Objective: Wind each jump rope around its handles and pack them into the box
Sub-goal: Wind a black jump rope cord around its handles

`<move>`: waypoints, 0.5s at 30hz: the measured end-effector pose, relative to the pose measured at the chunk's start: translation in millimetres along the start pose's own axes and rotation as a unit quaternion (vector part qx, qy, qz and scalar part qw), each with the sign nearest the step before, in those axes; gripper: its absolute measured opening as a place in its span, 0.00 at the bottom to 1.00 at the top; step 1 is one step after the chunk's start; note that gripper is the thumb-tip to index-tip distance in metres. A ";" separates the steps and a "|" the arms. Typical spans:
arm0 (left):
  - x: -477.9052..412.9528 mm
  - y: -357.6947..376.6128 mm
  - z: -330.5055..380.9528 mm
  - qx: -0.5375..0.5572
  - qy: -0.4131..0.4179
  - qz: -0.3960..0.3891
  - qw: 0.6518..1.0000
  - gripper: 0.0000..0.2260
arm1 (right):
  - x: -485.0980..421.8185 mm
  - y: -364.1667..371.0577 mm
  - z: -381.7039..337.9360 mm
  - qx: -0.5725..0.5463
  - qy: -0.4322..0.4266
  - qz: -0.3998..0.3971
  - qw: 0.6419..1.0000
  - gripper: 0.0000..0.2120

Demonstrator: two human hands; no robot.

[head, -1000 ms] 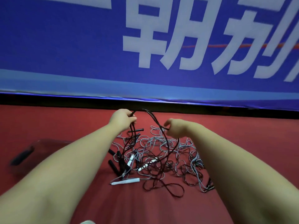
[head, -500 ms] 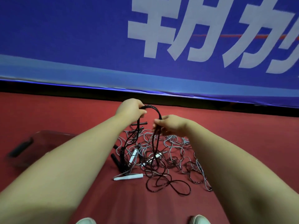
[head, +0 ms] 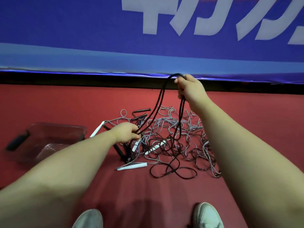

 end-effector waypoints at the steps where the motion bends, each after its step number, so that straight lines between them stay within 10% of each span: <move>1: -1.8 -6.9 1.2 0.022 -0.003 0.014 1.000 0.05 | -1.0 -12.2 9.3 0.092 -0.001 0.024 0.996 0.08; 5: -4.0 -50.9 17.6 0.094 -0.002 0.098 0.991 0.05 | 12.0 -45.8 64.2 0.425 0.087 0.027 0.901 0.31; 9: 3.3 -83.3 44.0 0.074 0.018 0.141 0.987 0.05 | 25.3 -16.1 42.0 0.431 -0.033 -0.028 0.901 0.46; 15: 16.6 -98.8 71.3 -0.052 0.028 0.164 0.985 0.05 | 50.0 59.8 30.8 0.452 -0.126 -0.228 0.853 0.18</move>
Point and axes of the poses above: each hand's wrist, its own x-axis away from the middle knuckle, its own y-axis out of the palm, z = x × y, the point moved 10 cm from there along -x, towards the middle knuckle, and after that the axes turned 8 degrees about z, right-handed, at the moved point
